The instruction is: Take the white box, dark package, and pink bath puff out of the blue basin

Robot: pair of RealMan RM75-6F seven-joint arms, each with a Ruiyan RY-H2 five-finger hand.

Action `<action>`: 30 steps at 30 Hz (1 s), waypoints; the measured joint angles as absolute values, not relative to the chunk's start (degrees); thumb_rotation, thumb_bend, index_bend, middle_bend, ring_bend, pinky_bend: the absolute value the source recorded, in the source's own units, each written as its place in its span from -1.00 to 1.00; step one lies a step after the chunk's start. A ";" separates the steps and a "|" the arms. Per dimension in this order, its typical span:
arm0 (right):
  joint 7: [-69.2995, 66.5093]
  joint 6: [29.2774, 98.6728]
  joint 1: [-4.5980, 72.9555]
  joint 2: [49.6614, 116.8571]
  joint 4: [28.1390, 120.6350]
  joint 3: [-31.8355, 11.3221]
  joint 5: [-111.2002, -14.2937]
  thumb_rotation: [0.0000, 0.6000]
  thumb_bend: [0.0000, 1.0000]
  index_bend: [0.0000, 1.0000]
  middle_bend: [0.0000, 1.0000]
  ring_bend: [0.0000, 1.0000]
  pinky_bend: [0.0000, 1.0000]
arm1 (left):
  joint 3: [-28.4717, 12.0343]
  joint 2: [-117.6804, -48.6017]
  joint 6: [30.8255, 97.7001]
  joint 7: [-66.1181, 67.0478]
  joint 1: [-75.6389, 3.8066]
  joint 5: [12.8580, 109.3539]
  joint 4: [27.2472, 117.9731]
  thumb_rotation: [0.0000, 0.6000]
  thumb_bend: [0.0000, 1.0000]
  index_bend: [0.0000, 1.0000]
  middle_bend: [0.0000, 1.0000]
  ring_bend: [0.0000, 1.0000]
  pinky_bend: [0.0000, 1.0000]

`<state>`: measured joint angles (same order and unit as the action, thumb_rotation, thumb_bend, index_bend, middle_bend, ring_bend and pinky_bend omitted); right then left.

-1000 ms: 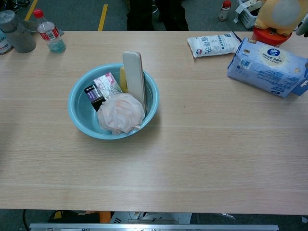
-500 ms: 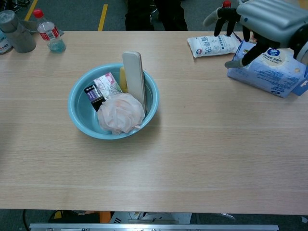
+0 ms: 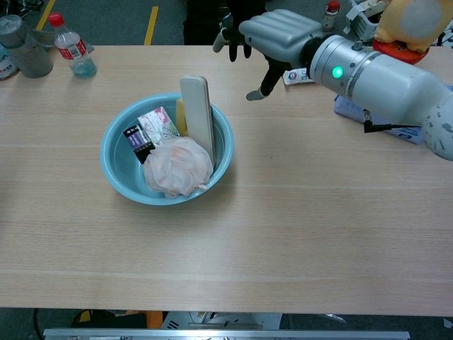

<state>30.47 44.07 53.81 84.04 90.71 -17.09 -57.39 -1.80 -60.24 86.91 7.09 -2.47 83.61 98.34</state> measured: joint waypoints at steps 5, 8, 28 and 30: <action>31.59 42.50 58.02 86.91 87.72 -17.33 -54.27 1.00 -0.67 -0.59 -0.33 -0.33 0.07 | -2.10 -60.14 87.05 6.68 -2.32 83.18 98.20 1.00 -0.22 -0.33 -0.27 -0.35 -0.37; 31.99 41.92 60.17 88.36 86.24 -17.28 -53.16 1.00 -0.67 -0.59 -0.33 -0.33 0.06 | -2.20 -60.00 87.22 6.60 -2.24 83.15 98.15 1.00 -0.22 -0.33 -0.27 -0.34 -0.37; 29.60 37.65 67.63 90.12 81.96 -14.11 -50.41 1.00 -0.67 -0.50 -0.31 -0.34 0.04 | -2.46 -59.95 87.90 7.26 -1.69 82.99 98.85 1.00 -0.22 -0.33 -0.27 -0.34 -0.38; 29.07 37.80 67.62 89.94 82.28 -13.84 -50.92 1.00 -0.67 -0.47 -0.29 -0.34 0.04 | -2.48 -59.96 87.93 7.33 -1.66 82.93 98.80 1.00 -0.22 -0.33 -0.27 -0.34 -0.38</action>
<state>29.07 37.80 67.62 89.94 82.28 -13.84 -50.92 -2.48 -59.96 87.93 7.33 -1.66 82.93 98.80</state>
